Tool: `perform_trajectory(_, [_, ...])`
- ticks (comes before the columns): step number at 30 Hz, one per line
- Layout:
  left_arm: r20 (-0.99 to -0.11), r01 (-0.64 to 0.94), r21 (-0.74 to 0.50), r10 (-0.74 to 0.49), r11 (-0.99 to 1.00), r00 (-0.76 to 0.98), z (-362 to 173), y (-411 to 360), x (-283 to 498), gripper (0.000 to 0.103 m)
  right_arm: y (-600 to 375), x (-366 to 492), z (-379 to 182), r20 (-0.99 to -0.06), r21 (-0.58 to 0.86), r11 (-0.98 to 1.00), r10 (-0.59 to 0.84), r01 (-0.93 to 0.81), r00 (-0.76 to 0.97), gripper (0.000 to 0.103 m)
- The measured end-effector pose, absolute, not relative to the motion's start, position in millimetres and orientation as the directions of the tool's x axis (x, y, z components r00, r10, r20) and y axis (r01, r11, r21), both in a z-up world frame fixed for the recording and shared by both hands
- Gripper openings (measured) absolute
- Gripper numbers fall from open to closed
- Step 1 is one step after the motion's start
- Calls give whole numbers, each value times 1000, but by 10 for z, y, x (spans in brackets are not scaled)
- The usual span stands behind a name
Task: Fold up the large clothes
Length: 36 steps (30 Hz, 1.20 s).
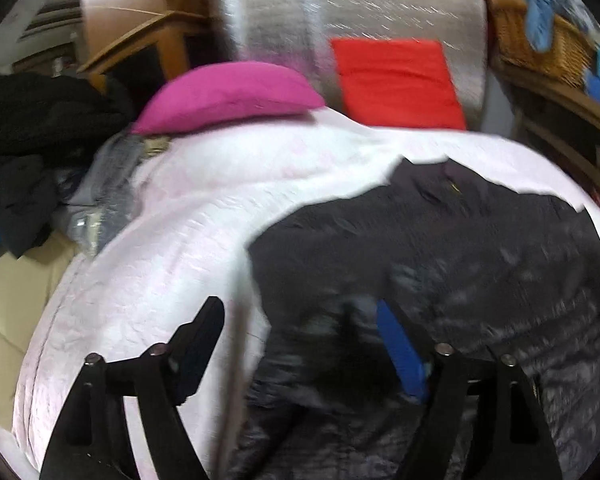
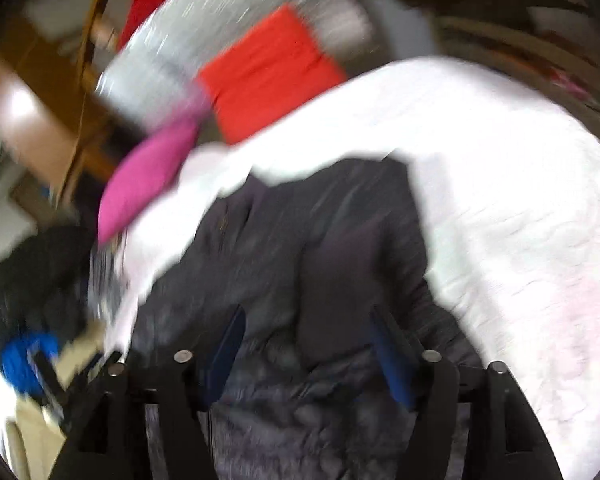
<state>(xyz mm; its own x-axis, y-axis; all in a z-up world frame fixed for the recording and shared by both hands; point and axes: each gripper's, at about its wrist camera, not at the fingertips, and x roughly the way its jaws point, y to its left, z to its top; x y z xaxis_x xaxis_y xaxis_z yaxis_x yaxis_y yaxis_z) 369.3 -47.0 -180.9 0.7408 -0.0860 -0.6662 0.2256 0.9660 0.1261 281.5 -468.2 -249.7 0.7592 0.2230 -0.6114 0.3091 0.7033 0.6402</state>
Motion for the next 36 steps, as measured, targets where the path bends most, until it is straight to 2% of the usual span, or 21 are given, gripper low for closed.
perform_trajectory(5, [-754, 178, 122, -26, 976, 656, -2064, -400, 3918, 81, -4860, 3003, -2732, -636, 664, 661, 252, 350, 730, 68])
perform_trajectory(9, [-789, 194, 94, -46, 977, 612, -2188, -424, 3939, 81, -4731, 3251, -2930, -702, 608, 698, 251, 377, 667, 64])
perform_trajectory(10, [-788, 204, 89, -57, 975, 613, -2182, -440, 3926, 81, -4694, 3290, -2949, -717, 586, 716, 240, 379, 655, 55])
perform_trajectory(11, [-785, 211, 89, -62, 973, 617, -2167, -454, 3910, 81, -4660, 3312, -2959, -730, 563, 734, 227, 380, 645, 34])
perform_trajectory(12, [-781, 213, 92, -62, 973, 622, -2156, -456, 3893, 81, -4599, 3326, -2932, -753, 508, 771, 182, 384, 632, 27])
perform_trajectory(14, [-766, 210, 103, -57, 972, 641, -2116, -470, 3863, 81, -4571, 3287, -2874, -744, 487, 793, 159, 365, 649, 14])
perform_trajectory(19, [-713, 191, 112, -55, 975, 699, -1969, -458, 3829, 81, -4600, 3075, -2568, -667, 486, 801, 81, 350, 741, 12])
perform_trajectory(25, [-778, 228, 154, -24, 961, 628, -2198, -512, 3913, 81, -4665, 3278, -3004, -803, 397, 793, 57, 462, 593, 12])
perform_trajectory(29, [-778, 236, 165, -21, 958, 628, -2185, -508, 3892, 81, -4691, 3203, -2887, -777, 441, 776, 77, 452, 625, 16])
perform_trajectory(33, [-762, 232, 113, -66, 966, 644, -2072, -444, 3852, 81, -4693, 3069, -2648, -743, 437, 782, 34, 445, 669, 16])
perform_trajectory(34, [-750, 233, 105, -77, 967, 656, -2034, -433, 3834, 81, -4677, 3026, -2571, -721, 442, 786, 25, 432, 692, 20])
perform_trajectory(36, [-729, 239, 104, -90, 965, 679, -1974, -447, 3805, 81, -4635, 3003, -2474, -688, 461, 794, 37, 397, 725, 36])
